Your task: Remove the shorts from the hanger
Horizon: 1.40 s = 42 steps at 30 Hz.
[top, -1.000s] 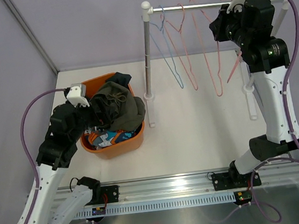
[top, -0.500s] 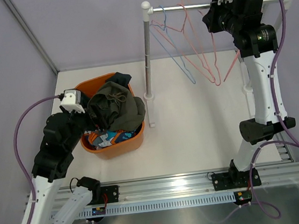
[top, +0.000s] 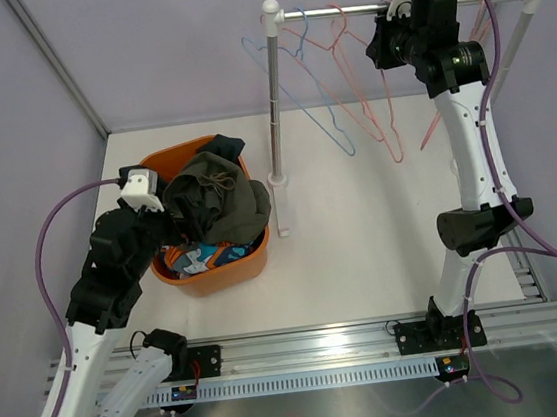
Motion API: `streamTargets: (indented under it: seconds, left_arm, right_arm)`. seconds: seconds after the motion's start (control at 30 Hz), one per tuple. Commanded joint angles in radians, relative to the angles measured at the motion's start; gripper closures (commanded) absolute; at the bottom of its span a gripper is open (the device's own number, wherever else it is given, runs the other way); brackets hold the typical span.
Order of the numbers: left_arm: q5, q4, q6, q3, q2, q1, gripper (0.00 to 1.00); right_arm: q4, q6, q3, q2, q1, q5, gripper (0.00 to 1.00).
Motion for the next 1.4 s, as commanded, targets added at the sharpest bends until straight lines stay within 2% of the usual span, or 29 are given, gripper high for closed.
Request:
streamTargets:
  seconds: [0.0, 0.3, 0.4, 0.53, 0.67, 0.7, 0.9, 1.0, 1.2, 1.27, 1.33, 1.37]
  left_arm:
    - [-0.013, 0.043, 0.013, -0.005, 0.008, -0.004, 0.01]
    - [-0.012, 0.046, 0.015, -0.021, 0.011, -0.004, 0.01]
    - [-0.01, 0.047, 0.015, -0.027, 0.016, -0.004, 0.01]
    - [-0.007, 0.049, 0.016, -0.03, 0.018, -0.004, 0.01]
    - [-0.004, 0.049, 0.016, -0.031, 0.022, -0.004, 0.01]
    - [-0.003, 0.05, 0.016, -0.033, 0.022, -0.004, 0.01]
    - [-0.001, 0.052, 0.019, -0.038, 0.021, -0.004, 0.01]
    - [0.001, 0.053, 0.021, -0.041, 0.021, -0.004, 0.01]
    - [0.002, 0.06, 0.021, -0.041, 0.027, -0.004, 0.01]
    - [0.028, 0.061, 0.022, -0.042, 0.028, -0.004, 0.01]
    - [0.028, 0.061, 0.025, -0.044, 0.028, -0.004, 0.01]
    - [0.028, 0.061, 0.025, -0.044, 0.028, -0.004, 0.01]
  right_arm:
    - [0.007, -0.019, -0.012, -0.009, -0.004, 0.013, 1.0]
    - [0.048, -0.002, -0.113, -0.095, -0.004, 0.01, 1.0]
    - [0.053, -0.002, -0.134, -0.119, -0.004, 0.018, 0.95]
    - [0.064, 0.029, -0.185, -0.17, -0.004, 0.033, 0.79]
    - [0.087, 0.043, -0.234, -0.228, -0.002, 0.041, 0.59]
    - [0.091, 0.044, -0.243, -0.239, -0.002, 0.044, 0.57]
    - [0.104, 0.064, -0.332, -0.351, -0.004, 0.057, 0.56]
    - [0.148, 0.104, -0.445, -0.447, -0.002, 0.053, 0.55]
    - [0.333, 0.242, -0.842, -0.71, 0.016, -0.038, 0.57]
    - [0.364, 0.257, -0.91, -0.793, 0.1, -0.009, 0.57]
    - [0.366, 0.256, -0.98, -0.839, 0.197, 0.085, 0.57]
    - [0.363, 0.259, -0.996, -0.848, 0.293, 0.109, 0.57]
